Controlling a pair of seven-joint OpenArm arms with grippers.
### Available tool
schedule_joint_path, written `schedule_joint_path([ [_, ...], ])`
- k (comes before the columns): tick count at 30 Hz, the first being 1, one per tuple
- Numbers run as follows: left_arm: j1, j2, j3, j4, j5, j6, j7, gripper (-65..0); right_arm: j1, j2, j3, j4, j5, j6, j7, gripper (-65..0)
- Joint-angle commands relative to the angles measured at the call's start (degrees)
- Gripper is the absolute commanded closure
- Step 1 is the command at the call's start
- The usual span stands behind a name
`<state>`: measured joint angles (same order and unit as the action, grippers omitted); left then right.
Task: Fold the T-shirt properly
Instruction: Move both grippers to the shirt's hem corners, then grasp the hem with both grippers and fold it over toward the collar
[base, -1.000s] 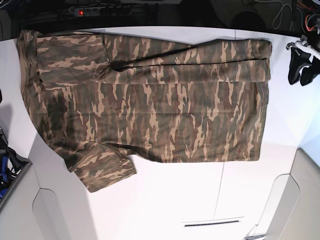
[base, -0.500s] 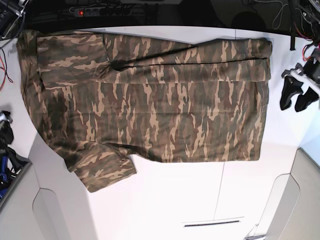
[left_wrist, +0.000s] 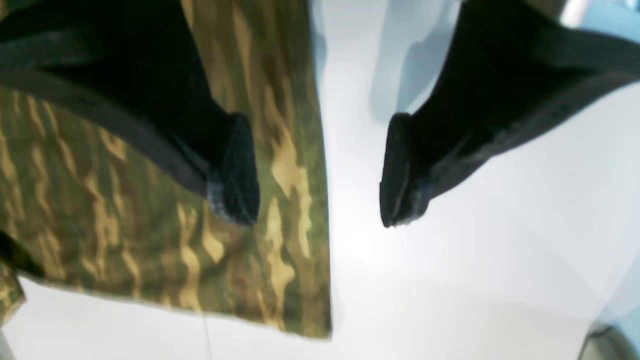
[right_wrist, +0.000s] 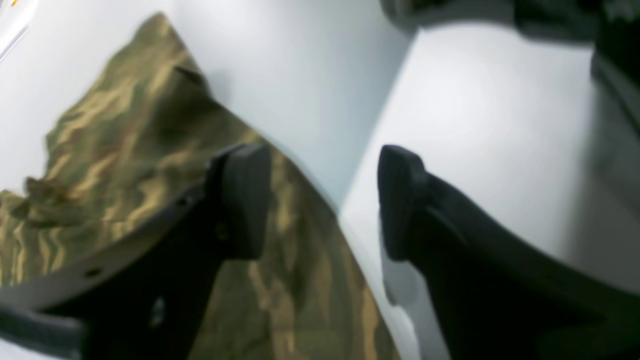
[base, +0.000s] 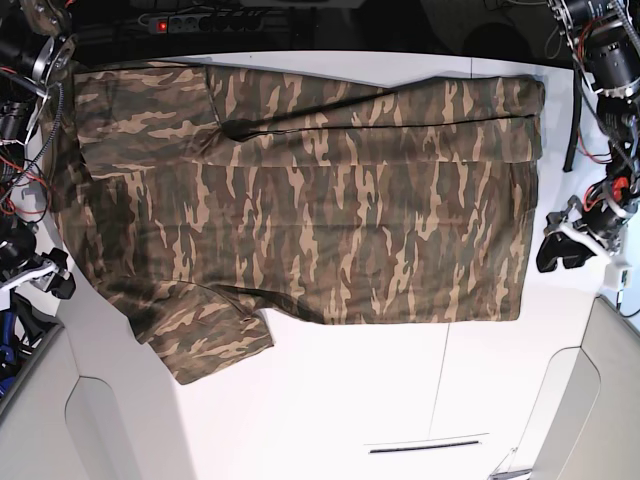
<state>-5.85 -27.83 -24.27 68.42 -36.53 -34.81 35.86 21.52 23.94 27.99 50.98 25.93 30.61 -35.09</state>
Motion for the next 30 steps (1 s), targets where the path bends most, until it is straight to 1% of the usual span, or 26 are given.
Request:
schedule_joint_path([
  [1, -2.56, -1.40, 0.63, -1.11, -0.42, 0.04, -1.77, -40.8, 1.70, 1.27, 0.22, -0.33, 0.63, 0.48, 2.21, -33.9],
  [4, -7.04, -1.38, 3.54, -7.61, 0.74, 0.11, -3.13, -40.8, 1.79, 1.22, 0.22, -2.38, -0.59, 0.46, 4.48, -33.9],
  [7, -10.82, -1.09, 5.86, -13.07, 0.81, 0.15, -3.98, -40.8, 1.79, 0.76, 0.22, -3.41, -1.22, 0.44, 4.70, -33.9],
  [9, -12.55, -0.44, 6.36, -15.65, 0.98, 1.05, -4.50, -40.8, 1.75, 0.26, 0.22, -3.67, -1.60, 0.42, 4.83, -33.8],
  [10, -13.27, 0.11, 6.36, -16.57, 1.75, 1.51, -4.87, -40.8, 1.73, -0.02, 0.22, -3.85, -1.95, 0.11, 4.92, -33.9],
  [12, -14.19, 1.25, 6.36, -17.99, 3.34, 2.47, -5.73, -40.8, 1.79, -0.42, 0.22, -4.50, -3.06, -1.55, 5.51, -33.8],
  [15, -14.14, 2.97, 6.36, -18.69, 5.44, 3.56, -7.28, -40.8, 1.79, -0.92, 0.22, -5.66, -4.81, -3.48, 6.84, -33.8],
  [18, -14.14, 4.59, 6.38, -18.69, 7.76, 5.75, -8.44, -40.8, 1.77, -1.62, 0.22, -6.71, -6.03, -3.45, 7.96, -33.8],
  [21, -14.14, 5.25, 6.38, -18.69, 8.15, 5.90, -8.92, -40.8, 1.79, -2.64, 0.22, -7.78, -6.25, -3.43, 7.96, -33.8],
  [26, -14.19, 5.31, 6.38, -18.69, 7.15, 5.88, -9.07, -40.8, 1.81, -5.07, -0.22, -8.46, -6.25, -3.37, 8.52, -33.6],
  [30, -14.19, 5.29, 6.38, -18.69, 6.97, 5.92, -9.05, -40.7, 2.29, -6.21, -2.36, -8.46, -6.27, -3.39, 10.05, -33.6],
])
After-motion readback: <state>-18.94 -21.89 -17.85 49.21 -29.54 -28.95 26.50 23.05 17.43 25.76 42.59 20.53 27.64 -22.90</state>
